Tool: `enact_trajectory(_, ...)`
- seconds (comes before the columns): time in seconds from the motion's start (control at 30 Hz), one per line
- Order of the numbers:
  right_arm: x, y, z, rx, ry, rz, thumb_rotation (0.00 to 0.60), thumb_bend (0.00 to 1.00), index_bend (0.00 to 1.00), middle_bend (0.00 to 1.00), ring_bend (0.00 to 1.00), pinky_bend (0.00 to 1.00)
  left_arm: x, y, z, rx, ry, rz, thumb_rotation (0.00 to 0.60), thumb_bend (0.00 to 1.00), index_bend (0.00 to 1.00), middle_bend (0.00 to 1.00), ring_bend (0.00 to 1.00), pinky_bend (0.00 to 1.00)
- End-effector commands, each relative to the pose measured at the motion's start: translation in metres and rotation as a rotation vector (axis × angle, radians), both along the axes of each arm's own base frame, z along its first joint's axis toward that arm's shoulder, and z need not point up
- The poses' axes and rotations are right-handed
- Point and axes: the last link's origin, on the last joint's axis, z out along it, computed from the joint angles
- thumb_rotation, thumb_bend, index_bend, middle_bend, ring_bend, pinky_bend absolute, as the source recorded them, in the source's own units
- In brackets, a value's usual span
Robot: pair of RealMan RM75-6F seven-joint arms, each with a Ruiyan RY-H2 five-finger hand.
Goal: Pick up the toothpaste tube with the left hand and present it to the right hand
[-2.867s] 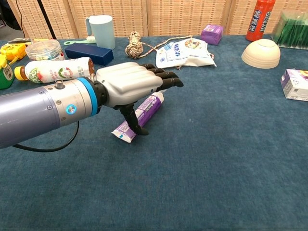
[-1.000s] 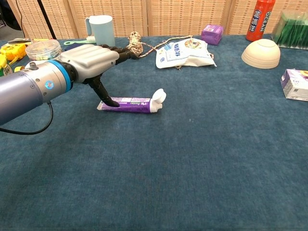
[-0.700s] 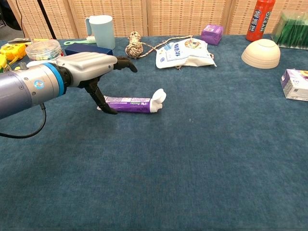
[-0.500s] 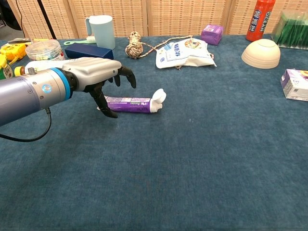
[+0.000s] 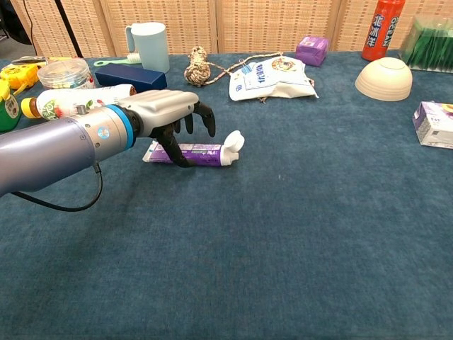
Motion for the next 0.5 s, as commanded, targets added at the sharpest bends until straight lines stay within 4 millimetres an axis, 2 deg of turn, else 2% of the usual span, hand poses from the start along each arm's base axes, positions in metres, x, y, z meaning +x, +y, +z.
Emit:
enact_trajectory(0.03, -0.0004, 0.0004, 0.0003, -0.001, 0.0, -0.002, 0.6, 0.0, 0.05, 0.0, 0.0, 0.0, 0.001, 0.0008, -0.0016, -0.006, -0.003, 0.003, 0.6, 0.33, 0.35, 0.26, 0.33, 0.34)
enact_trajectory(0.13, -0.0008, 0.001, 0.0011, -0.003, 0.003, -0.005, 0.6, 0.0, 0.05, 0.0, 0.0, 0.0, 0.0012, 0.0017, -0.0045, -0.023, -0.005, 0.011, 0.6, 0.38, 0.35, 0.26, 0.33, 0.34)
enact_trajectory(0.5, -0.0017, 0.0009, 0.0012, -0.002, 0.003, -0.009, 0.6, 0.0, 0.05, 0.0, 0.0, 0.0, -0.0004, 0.0029, -0.0091, -0.038, -0.013, 0.034, 0.6, 0.38, 0.33, 0.26, 0.33, 0.34)
